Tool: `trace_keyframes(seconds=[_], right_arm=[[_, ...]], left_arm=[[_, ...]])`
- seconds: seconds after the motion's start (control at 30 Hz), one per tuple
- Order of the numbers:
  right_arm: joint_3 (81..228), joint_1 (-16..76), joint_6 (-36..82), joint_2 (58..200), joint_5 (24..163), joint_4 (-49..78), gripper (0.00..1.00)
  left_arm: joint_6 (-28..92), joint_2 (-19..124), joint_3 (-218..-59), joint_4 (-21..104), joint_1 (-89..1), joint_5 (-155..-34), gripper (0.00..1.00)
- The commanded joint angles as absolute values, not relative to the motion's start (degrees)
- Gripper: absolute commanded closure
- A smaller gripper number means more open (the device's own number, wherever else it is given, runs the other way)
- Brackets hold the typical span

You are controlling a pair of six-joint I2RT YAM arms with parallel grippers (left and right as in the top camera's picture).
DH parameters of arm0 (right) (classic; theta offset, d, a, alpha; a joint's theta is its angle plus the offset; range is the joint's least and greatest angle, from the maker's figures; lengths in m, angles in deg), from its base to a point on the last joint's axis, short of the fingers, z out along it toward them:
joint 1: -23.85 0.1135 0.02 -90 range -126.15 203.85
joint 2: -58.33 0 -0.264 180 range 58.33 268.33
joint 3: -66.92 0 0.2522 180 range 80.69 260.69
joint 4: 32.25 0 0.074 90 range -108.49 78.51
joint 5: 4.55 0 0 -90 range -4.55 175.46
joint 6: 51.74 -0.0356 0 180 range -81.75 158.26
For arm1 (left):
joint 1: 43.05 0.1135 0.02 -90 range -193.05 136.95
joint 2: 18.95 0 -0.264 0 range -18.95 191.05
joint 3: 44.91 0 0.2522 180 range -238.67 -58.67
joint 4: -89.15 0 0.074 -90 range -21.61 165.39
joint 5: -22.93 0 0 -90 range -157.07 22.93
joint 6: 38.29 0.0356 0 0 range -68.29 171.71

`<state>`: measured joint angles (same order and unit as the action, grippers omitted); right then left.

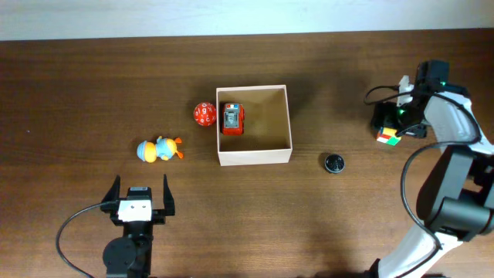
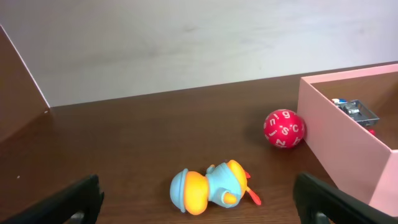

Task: Pack container
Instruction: 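Lower the right gripper onto the Rubik's cube and close on it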

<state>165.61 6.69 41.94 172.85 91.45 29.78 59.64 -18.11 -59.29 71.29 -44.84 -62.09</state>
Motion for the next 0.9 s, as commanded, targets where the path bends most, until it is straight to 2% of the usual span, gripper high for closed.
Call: trace_keyframes(seconds=[0.0, 0.37, 0.47, 0.57, 0.77, 0.87], right_arm=[[165.1, 6.5, 42.5, 175.5, 92.3, 28.8, 0.11], [165.1, 6.5, 42.3, 178.8, 90.4, 27.1, 0.13], [165.1, 6.4, 42.3, 178.8, 89.1, 27.1, 0.29], [165.1, 6.4, 42.3, 178.8, 89.1, 27.0, 0.40], [165.1, 6.4, 42.3, 178.8, 89.1, 27.0, 0.49], [165.1, 6.4, 41.8, 178.8, 89.2, 27.1, 0.49]], left_arm=[[60.4, -18.5, -59.2, 71.0, -44.6, -61.6, 0.01], [60.4, -18.5, -59.2, 71.0, -44.6, -61.6, 0.01], [60.4, -18.5, -59.2, 71.0, -44.6, -61.6, 0.01], [60.4, -18.5, -59.2, 71.0, -44.6, -61.6, 0.01], [60.4, -18.5, -59.2, 71.0, -44.6, -61.6, 0.01], [60.4, -18.5, -59.2, 71.0, -44.6, -61.6, 0.01]])
